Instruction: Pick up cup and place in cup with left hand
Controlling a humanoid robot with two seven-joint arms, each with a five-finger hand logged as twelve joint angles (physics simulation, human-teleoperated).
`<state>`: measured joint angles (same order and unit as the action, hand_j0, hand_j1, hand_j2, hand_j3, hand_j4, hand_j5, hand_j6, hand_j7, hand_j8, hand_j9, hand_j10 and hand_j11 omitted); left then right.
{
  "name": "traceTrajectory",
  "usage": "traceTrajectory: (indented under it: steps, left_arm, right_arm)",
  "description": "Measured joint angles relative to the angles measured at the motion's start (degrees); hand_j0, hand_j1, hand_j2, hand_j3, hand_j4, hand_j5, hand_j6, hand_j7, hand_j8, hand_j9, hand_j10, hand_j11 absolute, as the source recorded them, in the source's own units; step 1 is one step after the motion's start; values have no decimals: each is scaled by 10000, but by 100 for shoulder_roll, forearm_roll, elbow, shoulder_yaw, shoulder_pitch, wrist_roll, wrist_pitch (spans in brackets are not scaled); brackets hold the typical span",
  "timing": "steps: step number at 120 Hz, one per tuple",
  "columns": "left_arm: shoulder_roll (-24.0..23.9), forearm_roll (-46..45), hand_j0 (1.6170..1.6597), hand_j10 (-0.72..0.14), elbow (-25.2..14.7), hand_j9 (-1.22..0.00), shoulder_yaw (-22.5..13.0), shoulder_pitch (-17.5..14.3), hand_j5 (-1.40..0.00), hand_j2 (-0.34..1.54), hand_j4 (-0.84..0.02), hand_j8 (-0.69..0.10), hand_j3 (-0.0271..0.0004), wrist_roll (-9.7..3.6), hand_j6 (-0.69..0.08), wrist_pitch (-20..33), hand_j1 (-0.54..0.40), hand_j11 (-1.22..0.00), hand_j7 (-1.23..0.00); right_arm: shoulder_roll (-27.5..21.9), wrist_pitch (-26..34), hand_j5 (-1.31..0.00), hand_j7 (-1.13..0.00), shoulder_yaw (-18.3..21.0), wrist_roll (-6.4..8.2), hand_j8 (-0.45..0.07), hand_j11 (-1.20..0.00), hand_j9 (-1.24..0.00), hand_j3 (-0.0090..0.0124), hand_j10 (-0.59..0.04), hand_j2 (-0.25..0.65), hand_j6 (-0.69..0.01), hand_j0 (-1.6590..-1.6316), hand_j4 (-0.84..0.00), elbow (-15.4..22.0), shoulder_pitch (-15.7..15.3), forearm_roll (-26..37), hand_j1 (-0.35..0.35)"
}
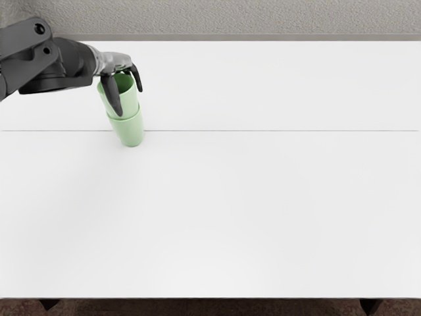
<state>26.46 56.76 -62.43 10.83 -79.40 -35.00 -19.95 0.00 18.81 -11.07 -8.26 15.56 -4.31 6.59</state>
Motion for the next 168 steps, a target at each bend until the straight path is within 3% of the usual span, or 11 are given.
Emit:
traceTrajectory:
  steps: [29, 36, 55, 79, 102, 143, 155, 168]
  left_arm:
    - [-17, 45, 16520, -3277, -2, -6800, -42, 41, -6452, 342, -5359, -2348, 0, 1, -3357, 60, -1097, -6922, -6599]
    - [-33, 45, 16542, -3222, -2, -5815, -57, 38, -5507, 513, -4687, -2584, 0, 1, -3153, 82, -852, -5911, -5625]
    - [-44, -8, 16563, -1579, 1, -2783, -71, 39, -2642, 263, -2256, -1292, 0, 0, -1555, 101, 1401, -2826, -2696]
    - [-122, -31, 16574, -611, 10, -1046, -72, 14, -995, 109, -868, -512, 0, 0, -612, 132, 2714, -1062, -1014]
    - [-333, -34, 16578, -254, 11, -410, -72, -57, -392, 50, -358, -223, 0, 0, -265, 139, 3193, -416, -398]
    - [-1203, -82, 16580, -63, -23, -78, -62, -68, -76, 17, -86, -65, 0, 0, -75, 117, 3440, -78, -77]
    - [-1251, -723, 16580, -45, -70, -48, -42, -97, -48, 13, -60, -50, 0, 0, -57, -123, 3462, -48, -48]
    - [-940, -2099, 16580, -32, -100, -29, 235, 3, -29, 8, -43, -39, 0, 0, -44, -888, 3475, -28, -29]
  right_arm:
    - [0, 0, -358, -358, 0, 0, -277, -358, -358, 0, -276, -55, -278, -16581, -277, 0, 0, -1, -3161]
    - [0, 0, -358, -358, 0, 0, -277, -358, -358, 0, -276, -55, -278, -16581, -277, 0, 0, 0, -3161]
    - [0, 0, -358, -358, 0, 0, -277, -358, -358, 0, -276, -55, -277, -16581, -277, 0, 0, 0, -3161]
    - [0, 0, -358, -358, 0, 0, -276, -358, -358, 0, -275, -55, -277, -16581, -277, 0, 0, 0, -3160]
    - [0, 0, -358, -358, 0, 0, -276, -358, -358, 0, -275, -55, -277, -16581, -277, 0, 0, 0, -3160]
    - [0, 0, -358, -358, 0, 0, -277, -358, -358, 0, -276, -55, -277, -16581, -277, 0, 0, 0, -3161]
    - [0, 0, -358, -358, 0, 0, -277, -358, -358, 0, -276, -55, -277, -16581, -277, 0, 0, 0, -3161]
    - [0, 0, -358, -358, 0, 0, -277, -358, -358, 0, -277, -55, -278, -16581, -277, 0, 0, 0, -3161]
